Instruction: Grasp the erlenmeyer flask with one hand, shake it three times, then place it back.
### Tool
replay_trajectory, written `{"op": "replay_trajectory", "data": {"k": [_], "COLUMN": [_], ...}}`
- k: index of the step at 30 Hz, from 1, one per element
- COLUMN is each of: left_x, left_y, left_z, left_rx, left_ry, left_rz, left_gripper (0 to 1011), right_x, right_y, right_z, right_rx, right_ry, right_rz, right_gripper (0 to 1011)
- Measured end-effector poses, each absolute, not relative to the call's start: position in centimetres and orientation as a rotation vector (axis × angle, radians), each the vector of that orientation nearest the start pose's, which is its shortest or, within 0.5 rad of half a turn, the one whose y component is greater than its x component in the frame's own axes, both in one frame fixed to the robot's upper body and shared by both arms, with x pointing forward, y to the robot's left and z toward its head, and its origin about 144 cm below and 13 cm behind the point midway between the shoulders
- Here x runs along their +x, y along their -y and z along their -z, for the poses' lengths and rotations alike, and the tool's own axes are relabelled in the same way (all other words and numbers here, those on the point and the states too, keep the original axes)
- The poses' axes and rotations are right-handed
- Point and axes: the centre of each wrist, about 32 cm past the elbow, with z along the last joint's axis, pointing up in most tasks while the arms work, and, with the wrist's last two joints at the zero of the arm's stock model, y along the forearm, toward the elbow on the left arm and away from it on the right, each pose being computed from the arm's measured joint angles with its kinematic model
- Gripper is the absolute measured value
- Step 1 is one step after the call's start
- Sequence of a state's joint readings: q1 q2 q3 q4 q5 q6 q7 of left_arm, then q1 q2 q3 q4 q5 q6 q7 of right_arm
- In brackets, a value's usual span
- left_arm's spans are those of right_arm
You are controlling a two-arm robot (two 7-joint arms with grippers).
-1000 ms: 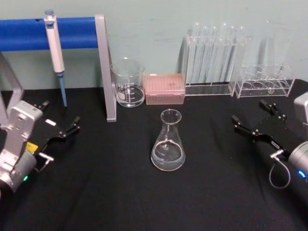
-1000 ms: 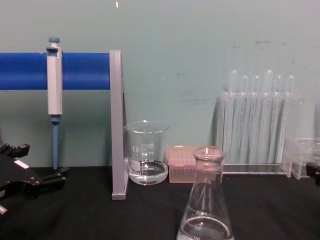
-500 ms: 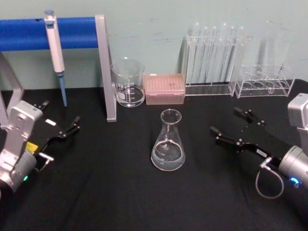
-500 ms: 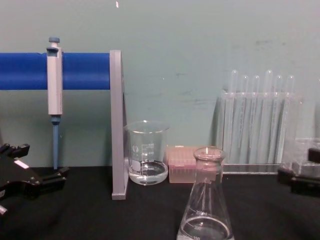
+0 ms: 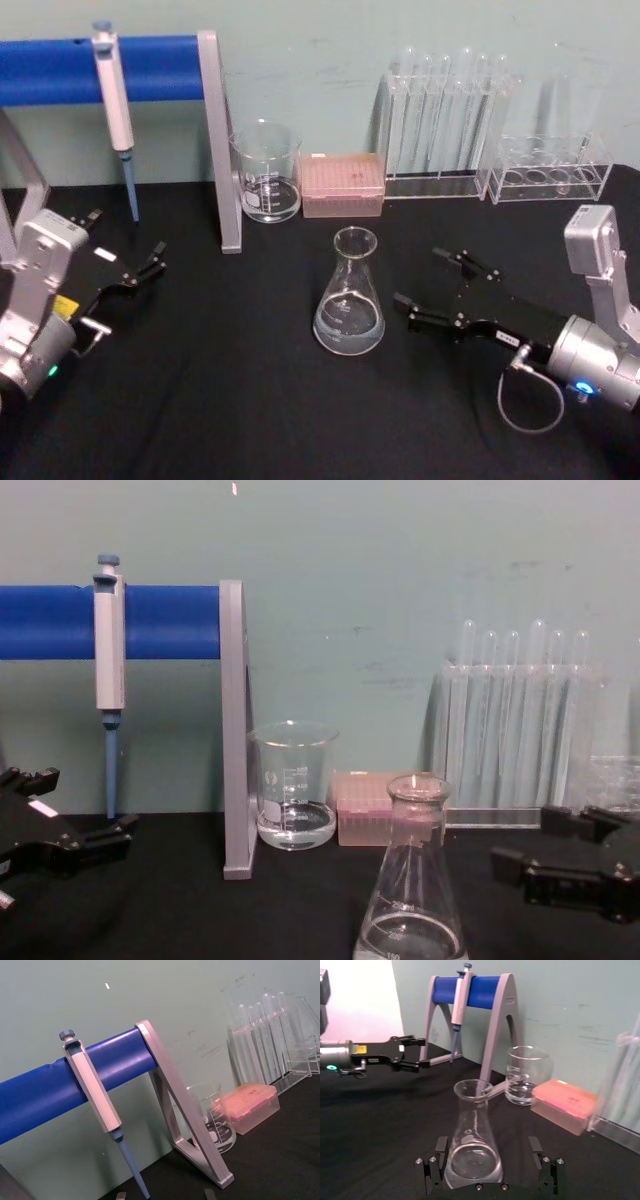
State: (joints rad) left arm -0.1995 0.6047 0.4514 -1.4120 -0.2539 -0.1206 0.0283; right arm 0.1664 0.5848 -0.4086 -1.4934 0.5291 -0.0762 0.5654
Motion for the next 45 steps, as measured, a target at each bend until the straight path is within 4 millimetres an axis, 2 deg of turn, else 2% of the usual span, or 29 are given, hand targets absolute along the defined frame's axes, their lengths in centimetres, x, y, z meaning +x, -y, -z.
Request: {"op": "replay_trajectory", "data": {"k": [18,45], "left_x": [48.9,48.9], "left_y": [-31.0,-31.0], "left_z": [-114.0,-114.0], "left_rx": [0.304,0.304], "left_ry": [0.285,0.285], "left_rz": [-1.248,-1.248], "left_gripper": [1001,1001], "right_x": [50.6,54.0], "right_y": [28.3,26.6], "right_z": [-114.8,-114.8], "right_rx": [-0.067,-0.078], "right_ry": [-0.034,-0.010], "right_rz": [0.615,0.567], "right_gripper": [1003,1002]}}
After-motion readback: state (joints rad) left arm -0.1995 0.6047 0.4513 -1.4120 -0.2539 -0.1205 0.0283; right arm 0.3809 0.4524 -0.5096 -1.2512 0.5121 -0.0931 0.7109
